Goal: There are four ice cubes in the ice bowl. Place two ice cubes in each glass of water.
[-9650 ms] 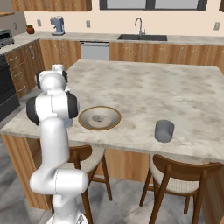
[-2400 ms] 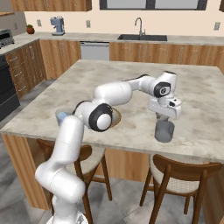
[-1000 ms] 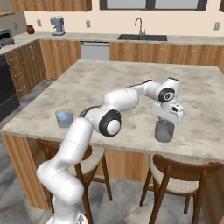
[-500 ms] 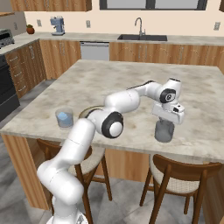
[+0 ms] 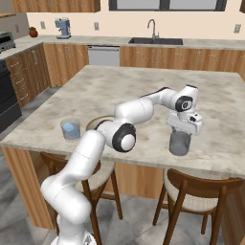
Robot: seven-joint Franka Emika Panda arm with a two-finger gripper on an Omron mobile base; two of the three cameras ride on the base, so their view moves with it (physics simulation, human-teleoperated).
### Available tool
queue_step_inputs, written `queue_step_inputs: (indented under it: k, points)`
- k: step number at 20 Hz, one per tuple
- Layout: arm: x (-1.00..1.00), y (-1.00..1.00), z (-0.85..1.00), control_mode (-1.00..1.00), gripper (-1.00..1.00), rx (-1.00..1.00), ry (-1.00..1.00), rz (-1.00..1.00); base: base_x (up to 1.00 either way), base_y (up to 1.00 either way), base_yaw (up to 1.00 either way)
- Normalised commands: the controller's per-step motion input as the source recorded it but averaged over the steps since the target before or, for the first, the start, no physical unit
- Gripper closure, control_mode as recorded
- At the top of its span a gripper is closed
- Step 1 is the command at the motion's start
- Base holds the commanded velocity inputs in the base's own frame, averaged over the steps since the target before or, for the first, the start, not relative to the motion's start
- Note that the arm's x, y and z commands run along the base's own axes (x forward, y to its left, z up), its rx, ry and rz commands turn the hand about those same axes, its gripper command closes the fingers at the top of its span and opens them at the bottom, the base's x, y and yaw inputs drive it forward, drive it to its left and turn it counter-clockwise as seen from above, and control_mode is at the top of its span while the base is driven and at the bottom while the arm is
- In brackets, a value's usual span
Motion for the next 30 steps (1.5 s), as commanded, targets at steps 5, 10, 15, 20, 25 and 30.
queue_step_inputs:
  k: [5, 10, 15, 20, 25, 30]
  points:
    - [-0.27, 0.11, 0.37, -1.00, -1.00, 0.00, 0.01, 0.00, 0.00, 0.00, 0.00]
    - [-1.00, 1.00, 0.02, -1.00, -1.00, 0.00, 0.00, 0.00, 0.00, 0.00, 0.00]
    - [-0.66, 1.00, 0.15, -1.00, -1.00, -0.15, -0.08, 0.14, 0.00, 0.00, 0.00]
    - [-0.02, 1.00, 0.20, -1.00, -1.00, -0.24, -0.18, 0.27, 0.00, 0.00, 0.00]
    - [0.01, 1.00, 0.09, -1.00, -1.00, -0.09, -0.23, 0.23, 0.00, 0.00, 0.00]
    - [0.05, 1.00, 0.13, -1.00, -1.00, 0.00, -0.18, 0.06, 0.00, 0.00, 0.00]
